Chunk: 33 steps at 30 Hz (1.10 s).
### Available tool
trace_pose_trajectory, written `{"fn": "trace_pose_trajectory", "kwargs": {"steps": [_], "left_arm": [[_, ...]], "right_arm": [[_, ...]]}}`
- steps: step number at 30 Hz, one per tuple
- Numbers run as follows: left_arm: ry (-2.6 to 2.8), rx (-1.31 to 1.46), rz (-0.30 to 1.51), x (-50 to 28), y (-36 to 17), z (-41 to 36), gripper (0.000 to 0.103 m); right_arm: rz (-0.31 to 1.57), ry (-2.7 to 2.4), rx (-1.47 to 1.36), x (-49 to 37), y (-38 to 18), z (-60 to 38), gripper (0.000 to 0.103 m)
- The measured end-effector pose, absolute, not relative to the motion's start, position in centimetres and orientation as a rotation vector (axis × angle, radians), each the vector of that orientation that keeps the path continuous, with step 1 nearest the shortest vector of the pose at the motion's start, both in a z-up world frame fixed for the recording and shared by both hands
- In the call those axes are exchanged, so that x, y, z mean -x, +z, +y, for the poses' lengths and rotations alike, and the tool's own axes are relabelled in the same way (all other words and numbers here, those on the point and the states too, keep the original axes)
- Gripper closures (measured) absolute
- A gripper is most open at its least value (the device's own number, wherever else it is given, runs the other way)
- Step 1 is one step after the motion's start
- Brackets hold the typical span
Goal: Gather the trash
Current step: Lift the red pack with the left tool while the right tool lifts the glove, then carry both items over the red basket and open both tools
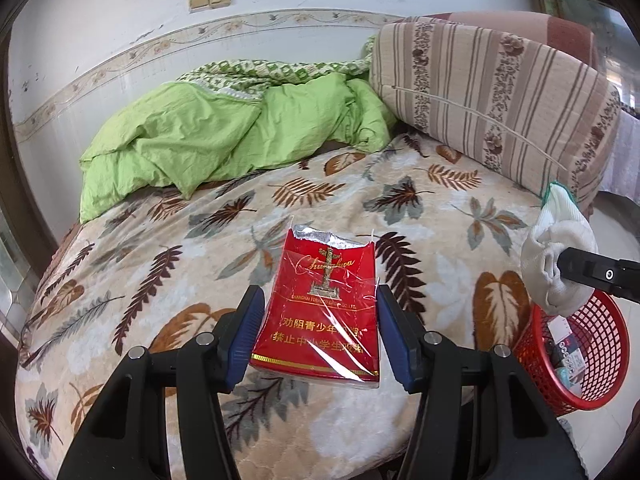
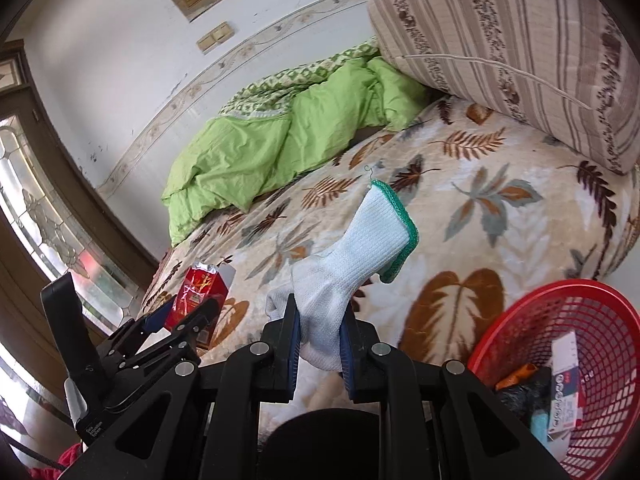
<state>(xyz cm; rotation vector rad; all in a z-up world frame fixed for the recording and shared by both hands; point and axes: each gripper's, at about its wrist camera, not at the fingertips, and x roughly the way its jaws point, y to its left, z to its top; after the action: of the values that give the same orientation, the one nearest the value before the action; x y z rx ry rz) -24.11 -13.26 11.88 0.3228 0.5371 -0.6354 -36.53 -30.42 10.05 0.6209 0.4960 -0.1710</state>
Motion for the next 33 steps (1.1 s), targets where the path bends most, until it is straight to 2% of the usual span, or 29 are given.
{"fn": "trace_pose_trajectory", "kwargs": {"steps": [33], "left_arm": [[-0.953,-0.329,0.533,29.3,16.2,-19.4,0.047]], "right_arm": [[0.498,-0.480,-0.660,50.4,9.3,-37.3,0.085]]}}
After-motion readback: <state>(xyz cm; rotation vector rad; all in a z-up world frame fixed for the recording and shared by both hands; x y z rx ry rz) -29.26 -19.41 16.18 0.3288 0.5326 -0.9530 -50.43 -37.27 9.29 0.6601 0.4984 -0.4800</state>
